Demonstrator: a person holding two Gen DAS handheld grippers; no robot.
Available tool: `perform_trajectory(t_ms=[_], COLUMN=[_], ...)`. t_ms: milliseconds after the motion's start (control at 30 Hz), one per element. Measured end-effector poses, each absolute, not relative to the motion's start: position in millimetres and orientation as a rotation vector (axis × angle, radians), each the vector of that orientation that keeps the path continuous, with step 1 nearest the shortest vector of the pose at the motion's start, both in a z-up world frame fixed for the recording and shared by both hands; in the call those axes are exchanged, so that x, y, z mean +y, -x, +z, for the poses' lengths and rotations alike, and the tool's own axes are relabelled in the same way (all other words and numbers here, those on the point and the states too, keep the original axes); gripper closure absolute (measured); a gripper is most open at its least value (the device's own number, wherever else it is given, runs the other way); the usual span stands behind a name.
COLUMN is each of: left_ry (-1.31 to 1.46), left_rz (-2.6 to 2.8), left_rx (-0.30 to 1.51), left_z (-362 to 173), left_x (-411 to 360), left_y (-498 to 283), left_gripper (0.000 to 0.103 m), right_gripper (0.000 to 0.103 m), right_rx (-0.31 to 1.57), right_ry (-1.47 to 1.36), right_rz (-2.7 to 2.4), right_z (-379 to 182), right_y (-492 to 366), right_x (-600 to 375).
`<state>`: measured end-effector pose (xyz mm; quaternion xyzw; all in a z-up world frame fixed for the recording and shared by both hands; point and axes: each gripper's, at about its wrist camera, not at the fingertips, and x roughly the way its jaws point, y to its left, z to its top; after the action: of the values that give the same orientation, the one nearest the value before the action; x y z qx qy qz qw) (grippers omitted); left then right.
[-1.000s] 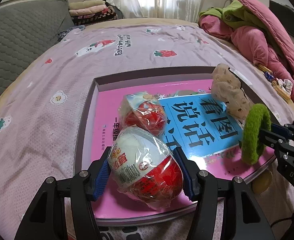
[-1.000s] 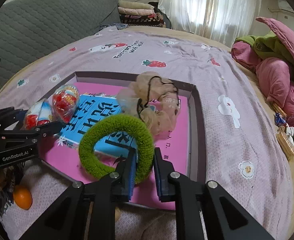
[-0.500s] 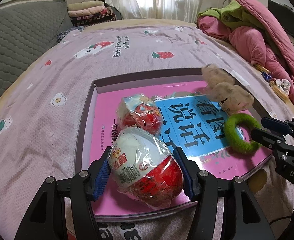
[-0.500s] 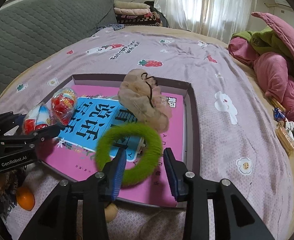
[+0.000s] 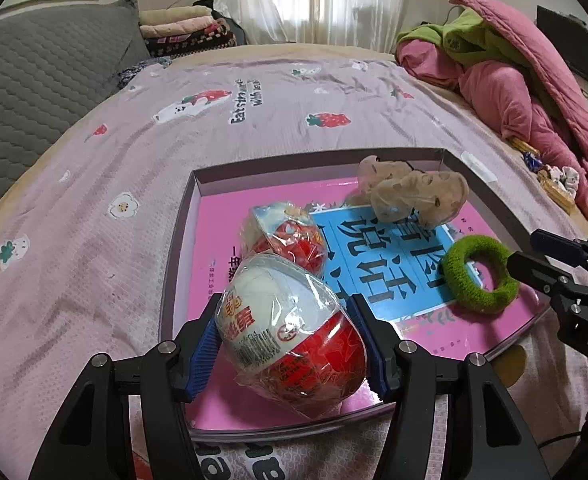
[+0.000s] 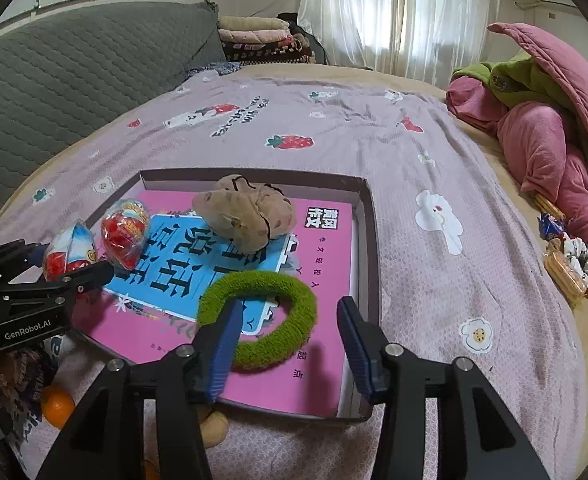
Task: Organize objects
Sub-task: 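Open left tool releasing red Kinder egg while right tool opens releasing green ring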
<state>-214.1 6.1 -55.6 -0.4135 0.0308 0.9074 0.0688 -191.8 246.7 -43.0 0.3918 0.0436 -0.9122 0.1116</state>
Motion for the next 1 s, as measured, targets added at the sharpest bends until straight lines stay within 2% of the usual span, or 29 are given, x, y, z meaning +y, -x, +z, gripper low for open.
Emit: perform_trajectory(t_ms=[333,867,1000], left_ry=[1.239,1.237,1.219], left_rz=[2.740,2.755,2.763], left_rx=[0.084,0.081,0.071], left_z=[-50.0,-46.9,-40.2], left_x=[4.3,3.4,2.6], left_y=[213.2,212.0,209.7], left_gripper=[0.040,0.038,0.032], right_gripper=[0.049,0.048,0.044], right_rx=[0.127,0.118,0.112], right_ry=[-1.130,-1.111,-1.099], right_rz=[-2.683,-2.690,-2.687], right_z=[-39.9,-36.4,-33.5], right_y=[189.7,189.3,189.0], right_x=[245.1,245.0,243.6])
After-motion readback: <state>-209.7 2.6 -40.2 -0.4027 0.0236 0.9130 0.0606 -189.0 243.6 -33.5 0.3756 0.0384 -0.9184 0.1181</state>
